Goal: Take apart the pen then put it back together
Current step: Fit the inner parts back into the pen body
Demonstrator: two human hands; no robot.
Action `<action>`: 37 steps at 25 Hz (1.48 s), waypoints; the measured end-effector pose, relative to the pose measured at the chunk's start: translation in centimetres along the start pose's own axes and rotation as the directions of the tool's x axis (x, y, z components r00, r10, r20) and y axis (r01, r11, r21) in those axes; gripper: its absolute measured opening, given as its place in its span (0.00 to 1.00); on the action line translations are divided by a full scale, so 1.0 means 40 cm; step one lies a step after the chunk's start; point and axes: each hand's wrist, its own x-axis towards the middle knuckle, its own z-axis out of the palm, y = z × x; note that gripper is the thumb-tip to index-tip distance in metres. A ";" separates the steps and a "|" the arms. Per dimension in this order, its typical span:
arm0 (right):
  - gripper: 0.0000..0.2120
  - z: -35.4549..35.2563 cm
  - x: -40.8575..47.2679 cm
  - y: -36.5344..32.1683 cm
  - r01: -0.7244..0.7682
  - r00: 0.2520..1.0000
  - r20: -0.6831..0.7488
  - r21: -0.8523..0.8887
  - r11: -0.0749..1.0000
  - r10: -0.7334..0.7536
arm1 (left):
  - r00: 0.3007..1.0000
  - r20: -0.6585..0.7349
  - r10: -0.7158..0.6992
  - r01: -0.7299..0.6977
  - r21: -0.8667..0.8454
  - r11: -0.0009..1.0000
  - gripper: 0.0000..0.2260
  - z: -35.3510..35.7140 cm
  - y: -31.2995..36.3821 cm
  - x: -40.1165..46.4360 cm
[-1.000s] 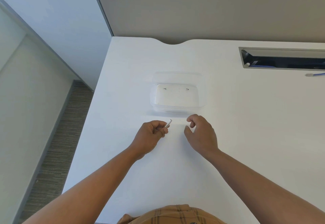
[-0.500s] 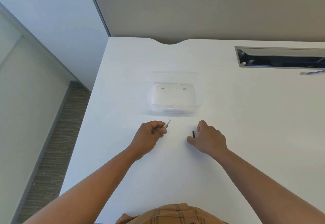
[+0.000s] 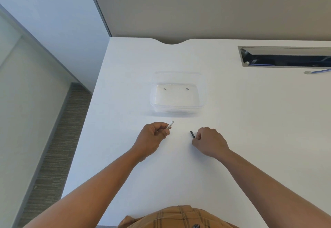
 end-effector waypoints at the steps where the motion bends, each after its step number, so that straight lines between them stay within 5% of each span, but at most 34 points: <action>1: 0.05 -0.005 -0.003 -0.004 0.030 1.000 -0.008 0.084 0.996 -0.029 | 1.000 -0.003 0.000 0.000 0.006 1.000 0.05 -0.001 -0.001 0.001; 5: 0.04 -0.033 -0.018 -0.035 0.167 0.986 -0.099 0.429 0.888 -0.138 | 1.000 -0.022 0.014 -0.013 0.026 1.000 0.06 -0.006 -0.009 0.006; 9: 0.04 -0.051 -0.023 -0.066 0.278 0.961 -0.154 0.539 0.795 -0.232 | 0.999 -0.024 0.035 -0.034 0.051 0.998 0.07 -0.009 -0.014 0.009; 21: 0.06 -0.058 -0.013 -0.067 0.429 0.902 -0.236 0.381 0.819 -0.362 | 0.997 -0.008 0.079 -0.077 0.126 0.989 0.09 -0.012 -0.003 0.011; 27: 0.07 -0.066 -0.021 -0.074 0.544 0.826 -0.227 0.084 0.835 -0.516 | 0.991 0.031 0.134 -0.135 0.392 0.910 0.09 -0.015 -0.010 0.011; 37: 0.08 -0.037 -0.024 -0.075 0.474 0.881 -0.169 0.320 0.821 -0.442 | 0.978 0.082 0.190 -0.206 0.438 0.875 0.09 -0.007 0.003 0.001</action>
